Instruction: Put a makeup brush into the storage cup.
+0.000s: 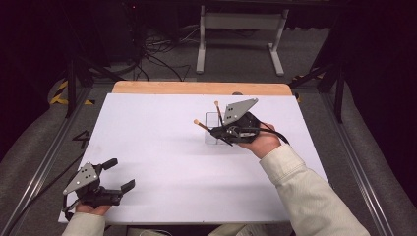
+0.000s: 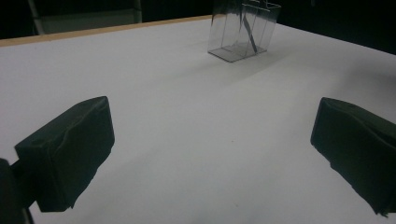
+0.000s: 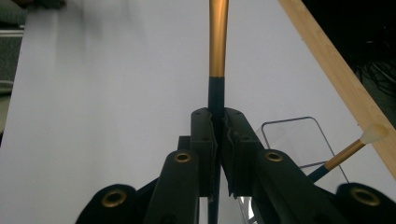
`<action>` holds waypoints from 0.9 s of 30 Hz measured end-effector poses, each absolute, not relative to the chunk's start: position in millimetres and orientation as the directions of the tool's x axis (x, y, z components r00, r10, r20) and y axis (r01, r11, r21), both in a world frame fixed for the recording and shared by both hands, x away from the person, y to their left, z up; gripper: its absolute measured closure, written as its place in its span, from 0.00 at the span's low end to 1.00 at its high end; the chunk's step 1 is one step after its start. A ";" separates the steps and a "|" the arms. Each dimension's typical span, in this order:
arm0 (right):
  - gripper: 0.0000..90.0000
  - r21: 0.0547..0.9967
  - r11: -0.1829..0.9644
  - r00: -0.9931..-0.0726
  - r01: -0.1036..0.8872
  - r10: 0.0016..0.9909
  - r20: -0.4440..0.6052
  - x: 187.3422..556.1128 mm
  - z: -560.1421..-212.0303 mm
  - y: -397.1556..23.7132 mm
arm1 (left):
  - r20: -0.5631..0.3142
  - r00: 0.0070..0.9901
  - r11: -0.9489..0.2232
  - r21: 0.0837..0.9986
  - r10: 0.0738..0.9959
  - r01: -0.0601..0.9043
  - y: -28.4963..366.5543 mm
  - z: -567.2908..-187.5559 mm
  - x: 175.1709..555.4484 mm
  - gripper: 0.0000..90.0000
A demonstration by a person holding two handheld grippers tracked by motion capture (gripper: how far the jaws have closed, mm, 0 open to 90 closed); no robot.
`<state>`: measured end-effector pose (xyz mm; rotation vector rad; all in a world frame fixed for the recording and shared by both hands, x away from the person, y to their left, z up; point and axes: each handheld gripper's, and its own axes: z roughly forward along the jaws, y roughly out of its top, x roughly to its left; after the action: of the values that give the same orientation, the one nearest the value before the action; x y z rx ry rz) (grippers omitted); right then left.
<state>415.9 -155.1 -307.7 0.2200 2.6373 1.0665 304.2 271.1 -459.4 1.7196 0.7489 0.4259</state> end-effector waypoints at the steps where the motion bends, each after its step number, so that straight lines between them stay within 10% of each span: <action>1: 0.93 0.712 0.702 -0.945 0.038 0.256 -0.202 416.1 -307.6 -156.7 | -0.104 0.729 -0.138 0.955 0.677 0.264 271.0 -459.5 304.1 0.00; 27: 0.93 0.912 0.400 -0.894 0.094 0.437 -0.100 425.6 -310.6 -200.2 | -0.105 0.733 -0.145 0.952 0.672 0.269 270.8 -459.2 304.1 0.00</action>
<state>425.6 -200.2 -310.6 0.4612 2.3382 1.4916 304.1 270.8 -459.2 1.7264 0.7507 0.4152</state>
